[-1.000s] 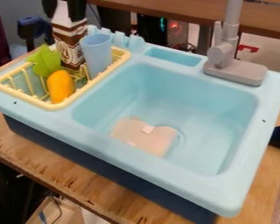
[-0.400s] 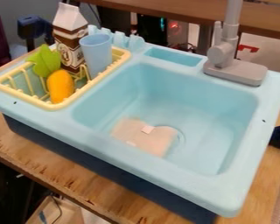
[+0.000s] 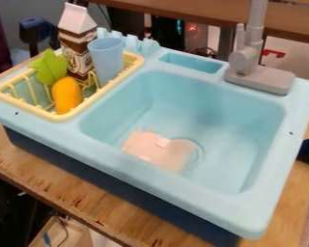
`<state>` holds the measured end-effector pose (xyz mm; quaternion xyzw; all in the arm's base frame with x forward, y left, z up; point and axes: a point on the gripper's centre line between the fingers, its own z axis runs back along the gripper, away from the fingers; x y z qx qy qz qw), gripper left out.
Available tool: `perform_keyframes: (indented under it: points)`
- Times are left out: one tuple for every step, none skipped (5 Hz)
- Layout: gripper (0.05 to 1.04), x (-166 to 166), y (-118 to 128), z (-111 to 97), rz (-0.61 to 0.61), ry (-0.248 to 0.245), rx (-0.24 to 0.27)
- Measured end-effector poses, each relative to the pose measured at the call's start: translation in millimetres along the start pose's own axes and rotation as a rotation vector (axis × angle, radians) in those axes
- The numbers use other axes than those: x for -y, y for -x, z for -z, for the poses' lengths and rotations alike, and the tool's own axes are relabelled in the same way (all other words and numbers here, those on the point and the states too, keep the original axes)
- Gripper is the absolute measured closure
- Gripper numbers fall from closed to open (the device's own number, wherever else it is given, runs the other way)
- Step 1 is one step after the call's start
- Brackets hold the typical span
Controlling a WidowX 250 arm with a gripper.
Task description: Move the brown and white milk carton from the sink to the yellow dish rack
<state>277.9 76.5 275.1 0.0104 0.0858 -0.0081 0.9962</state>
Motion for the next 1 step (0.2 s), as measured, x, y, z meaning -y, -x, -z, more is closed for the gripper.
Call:
perform_keyframes:
  points:
    - [0.075,38.2,35.0,1.3,0.099,-0.048,-0.03]
